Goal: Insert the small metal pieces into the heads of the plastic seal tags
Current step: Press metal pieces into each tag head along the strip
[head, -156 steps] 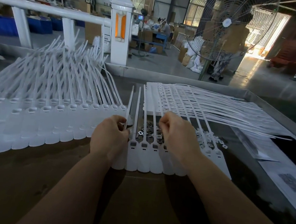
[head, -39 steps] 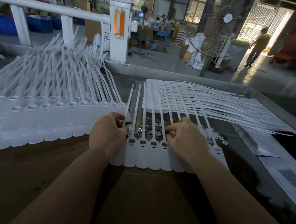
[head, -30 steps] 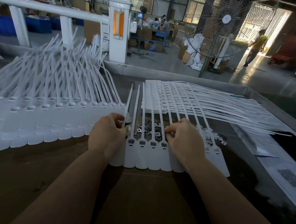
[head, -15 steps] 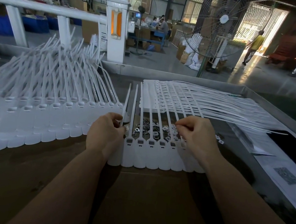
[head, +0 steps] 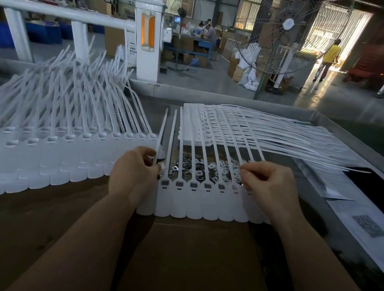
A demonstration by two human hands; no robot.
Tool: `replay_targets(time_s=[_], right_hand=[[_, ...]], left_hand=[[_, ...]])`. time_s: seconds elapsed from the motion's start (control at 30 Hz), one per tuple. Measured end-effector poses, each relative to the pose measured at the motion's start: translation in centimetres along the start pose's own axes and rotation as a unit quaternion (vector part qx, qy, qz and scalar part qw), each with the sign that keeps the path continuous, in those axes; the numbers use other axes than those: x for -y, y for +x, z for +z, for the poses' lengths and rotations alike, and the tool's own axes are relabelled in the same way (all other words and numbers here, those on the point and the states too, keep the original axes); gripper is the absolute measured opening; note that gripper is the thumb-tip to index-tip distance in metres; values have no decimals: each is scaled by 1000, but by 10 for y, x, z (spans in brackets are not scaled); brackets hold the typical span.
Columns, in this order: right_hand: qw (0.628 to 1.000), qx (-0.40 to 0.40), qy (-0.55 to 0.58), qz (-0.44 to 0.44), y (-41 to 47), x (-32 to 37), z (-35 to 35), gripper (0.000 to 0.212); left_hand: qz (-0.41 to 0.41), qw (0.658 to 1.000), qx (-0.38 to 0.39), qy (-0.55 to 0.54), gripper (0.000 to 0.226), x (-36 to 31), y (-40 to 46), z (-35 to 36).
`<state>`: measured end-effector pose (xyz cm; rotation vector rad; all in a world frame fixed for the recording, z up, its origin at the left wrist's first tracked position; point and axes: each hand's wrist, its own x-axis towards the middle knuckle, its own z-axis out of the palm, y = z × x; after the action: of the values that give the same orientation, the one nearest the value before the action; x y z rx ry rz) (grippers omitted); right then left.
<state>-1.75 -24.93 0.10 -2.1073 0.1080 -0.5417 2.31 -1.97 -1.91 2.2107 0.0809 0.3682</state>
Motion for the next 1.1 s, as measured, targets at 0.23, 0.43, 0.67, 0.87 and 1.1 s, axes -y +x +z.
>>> replay_targets(time_s=[0.23, 0.43, 0.67, 0.87, 1.1], right_hand=[[1000, 29, 4, 11, -2, 1, -1, 20], [1000, 18, 24, 6, -4, 1, 1, 19], [999, 26, 33, -3, -6, -1, 1, 17], [999, 24, -18, -26, -6, 2, 0, 15], [993, 66, -99, -19, -3, -1, -1, 2]], left_hand=[[1, 1000, 3, 2, 36, 1, 1, 1], [6, 1000, -2, -2, 35, 3, 1, 1], [4, 1000, 0, -3, 36, 3, -1, 1], [4, 1000, 0, -2, 36, 4, 0, 1], [4, 1000, 1, -3, 36, 4, 1, 1]])
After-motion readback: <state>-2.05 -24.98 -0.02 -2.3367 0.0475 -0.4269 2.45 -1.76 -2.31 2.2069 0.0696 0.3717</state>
